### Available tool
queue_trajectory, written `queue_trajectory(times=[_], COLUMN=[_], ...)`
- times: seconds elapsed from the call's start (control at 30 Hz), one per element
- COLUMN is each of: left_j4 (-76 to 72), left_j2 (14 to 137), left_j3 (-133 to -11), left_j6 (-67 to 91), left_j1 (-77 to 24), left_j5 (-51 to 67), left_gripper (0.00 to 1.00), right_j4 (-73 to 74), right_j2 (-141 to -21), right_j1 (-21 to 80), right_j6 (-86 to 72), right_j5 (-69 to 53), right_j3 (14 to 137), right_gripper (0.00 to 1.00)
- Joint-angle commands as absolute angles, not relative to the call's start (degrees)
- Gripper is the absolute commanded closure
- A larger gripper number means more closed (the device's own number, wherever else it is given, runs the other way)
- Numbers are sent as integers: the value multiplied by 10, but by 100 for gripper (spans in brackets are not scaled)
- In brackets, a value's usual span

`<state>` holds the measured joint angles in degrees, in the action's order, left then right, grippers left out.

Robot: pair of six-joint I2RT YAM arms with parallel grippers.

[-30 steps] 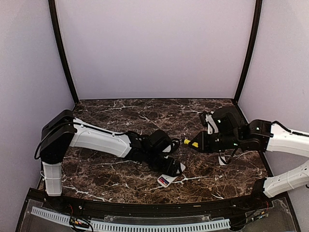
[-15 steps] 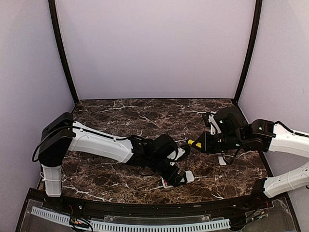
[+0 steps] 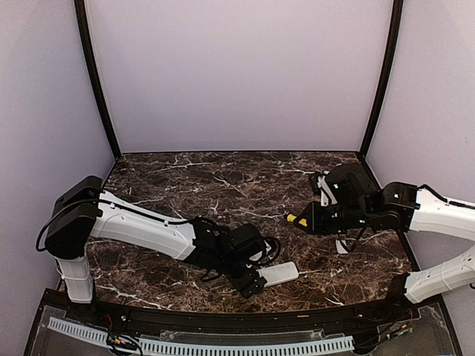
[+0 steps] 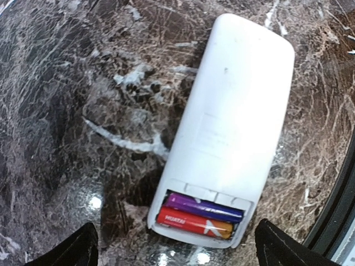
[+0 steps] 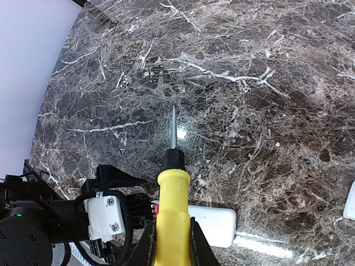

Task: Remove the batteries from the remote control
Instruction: Adjust the remote control without the battery cover at the center of the board.

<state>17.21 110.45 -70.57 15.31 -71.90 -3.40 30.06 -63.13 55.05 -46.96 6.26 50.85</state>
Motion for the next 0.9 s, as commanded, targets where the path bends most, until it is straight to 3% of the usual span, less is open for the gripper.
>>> queue_trajectory(times=[0.0,0.43,0.87], left_j4=[209,225,153], left_j2=[1087,1109,1138], left_j3=[-698,-719,-759], left_j6=[151,192,265], left_j1=[-722,-708,-663], left_j5=[-95,-187,-141], left_gripper=[2,1,1], right_j4=[285,287,318], right_j2=[-634,-639,-629], right_j1=[545,544,544], right_j6=[-462,-464,-478], right_j5=[64,63,46], right_j3=[528,531,517], right_gripper=[100,100,100])
